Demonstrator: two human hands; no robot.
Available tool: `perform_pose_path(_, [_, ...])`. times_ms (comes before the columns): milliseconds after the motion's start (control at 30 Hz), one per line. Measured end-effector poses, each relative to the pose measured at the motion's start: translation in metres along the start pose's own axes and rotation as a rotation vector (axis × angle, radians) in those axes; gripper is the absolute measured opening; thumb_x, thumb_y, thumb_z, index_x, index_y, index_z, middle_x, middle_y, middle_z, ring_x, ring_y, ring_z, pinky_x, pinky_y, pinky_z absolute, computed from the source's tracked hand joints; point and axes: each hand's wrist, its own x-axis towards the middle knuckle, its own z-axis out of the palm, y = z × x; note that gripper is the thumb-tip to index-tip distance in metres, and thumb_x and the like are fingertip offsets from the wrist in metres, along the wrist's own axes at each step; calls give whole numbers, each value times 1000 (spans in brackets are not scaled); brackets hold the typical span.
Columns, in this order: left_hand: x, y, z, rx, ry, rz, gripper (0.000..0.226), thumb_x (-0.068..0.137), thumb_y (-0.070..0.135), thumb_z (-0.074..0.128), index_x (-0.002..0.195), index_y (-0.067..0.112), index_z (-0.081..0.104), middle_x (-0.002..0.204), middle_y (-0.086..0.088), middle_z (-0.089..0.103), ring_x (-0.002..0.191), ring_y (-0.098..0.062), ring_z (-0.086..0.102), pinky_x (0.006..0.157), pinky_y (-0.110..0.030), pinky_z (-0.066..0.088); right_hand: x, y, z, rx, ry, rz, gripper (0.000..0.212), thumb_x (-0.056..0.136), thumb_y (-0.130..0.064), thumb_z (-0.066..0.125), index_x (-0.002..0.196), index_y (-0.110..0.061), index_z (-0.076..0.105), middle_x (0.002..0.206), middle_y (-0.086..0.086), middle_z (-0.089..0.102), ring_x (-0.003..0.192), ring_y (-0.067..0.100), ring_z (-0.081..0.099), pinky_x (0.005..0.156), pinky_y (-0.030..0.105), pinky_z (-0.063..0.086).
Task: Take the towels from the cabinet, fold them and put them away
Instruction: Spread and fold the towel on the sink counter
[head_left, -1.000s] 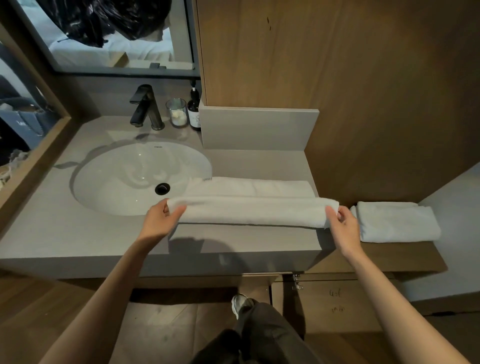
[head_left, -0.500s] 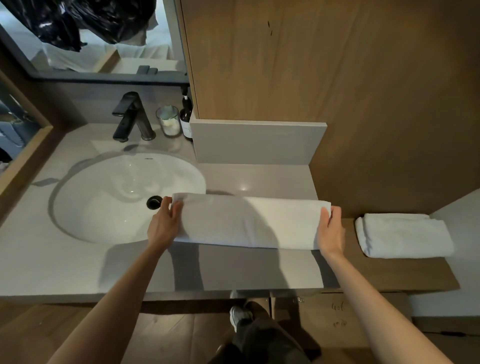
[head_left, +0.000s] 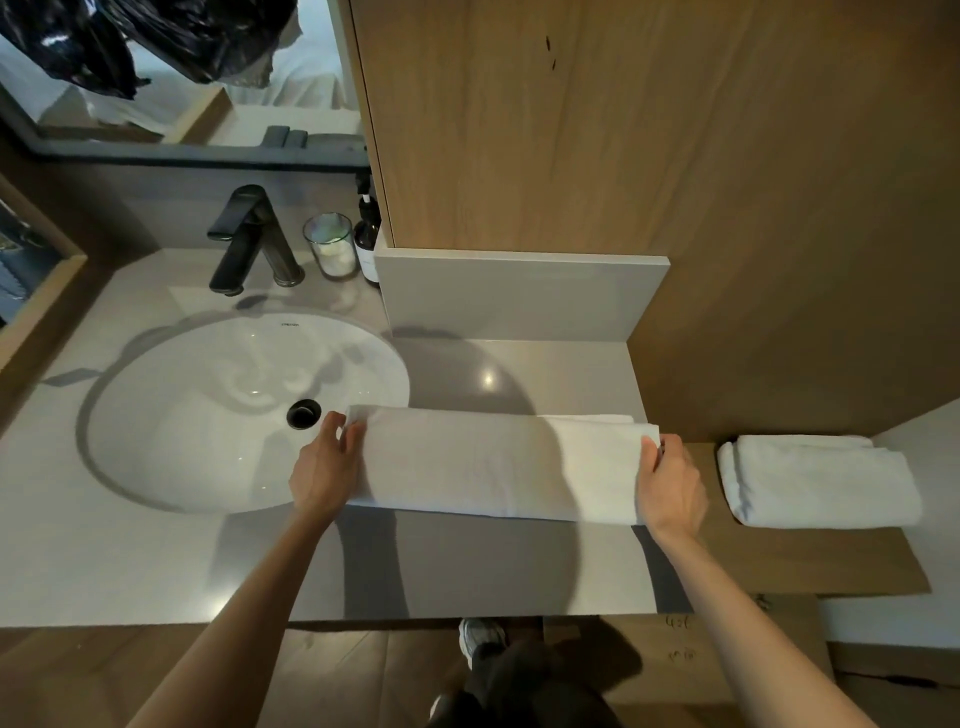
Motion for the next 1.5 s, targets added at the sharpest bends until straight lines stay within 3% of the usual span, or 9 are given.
perform_pose_path(167, [-13,2,-7,-30,42,-3,34,102,43,29,110,13,42,96,-21,65,90,-42,59,70,-38,36,2,-11,-7,160,-4,-19,37,102,-40,34,122,-12,46,95,4,59,77,20,54,61,29,43])
perform_pose_path(400, [-11,1,-10,-74,52,-12,32,103,39,29,111,11,41,96,-23,63,89,-45,58,69,-39,37,10,-15,-13,513,-217,112,32,97,-47,47,113,-19,51,97,5,61,83,17,57,64,29,46])
perform_pose_path(633, [-10,7,-10,-86,69,25,29,103,40,29,105,14,40,86,-14,55,74,-33,49,66,-39,38,-2,-8,-11,255,-95,-55,28,103,-35,34,117,-13,44,88,9,62,72,21,59,52,28,42])
perform_pose_path(767, [-12,7,-9,-47,55,30,29,102,42,28,106,16,39,85,-14,56,77,-37,54,65,-39,39,1,-5,-11,101,-75,-75,29,103,-34,34,121,-14,43,84,8,60,65,20,56,50,26,40])
perform_pose_path(1000, [-18,7,-10,50,62,30,31,103,41,25,111,16,41,81,-10,53,70,-31,48,65,-40,39,-1,0,-4,-22,-63,-105,24,103,-32,37,113,-13,45,82,8,60,65,22,59,56,36,52])
perform_pose_path(1167, [-16,11,-8,108,71,-37,31,103,39,27,115,13,40,93,-20,64,81,-39,59,67,-40,39,-2,-2,-2,-106,-4,-61,28,102,-33,40,119,-12,48,102,12,60,74,21,53,58,33,44])
perform_pose_path(1233, [-18,14,-10,80,102,-57,30,103,34,31,121,11,39,105,-21,63,88,-41,61,69,-41,38,-4,-5,-3,-101,25,-72,33,100,-29,48,129,-13,45,116,13,56,89,25,57,64,37,48])
perform_pose_path(1333, [-21,13,-10,123,206,44,37,99,21,43,134,9,40,130,-17,52,108,-41,54,80,-48,43,-6,-10,-5,-140,121,-244,48,91,-16,62,136,-12,45,130,13,53,115,30,51,91,44,45])
perform_pose_path(1500, [-37,46,25,133,156,429,45,98,17,40,141,7,44,145,-13,45,135,-32,41,108,-49,31,-32,-50,23,-121,-41,-593,44,101,-16,43,144,-13,42,149,6,43,140,23,35,119,44,21])
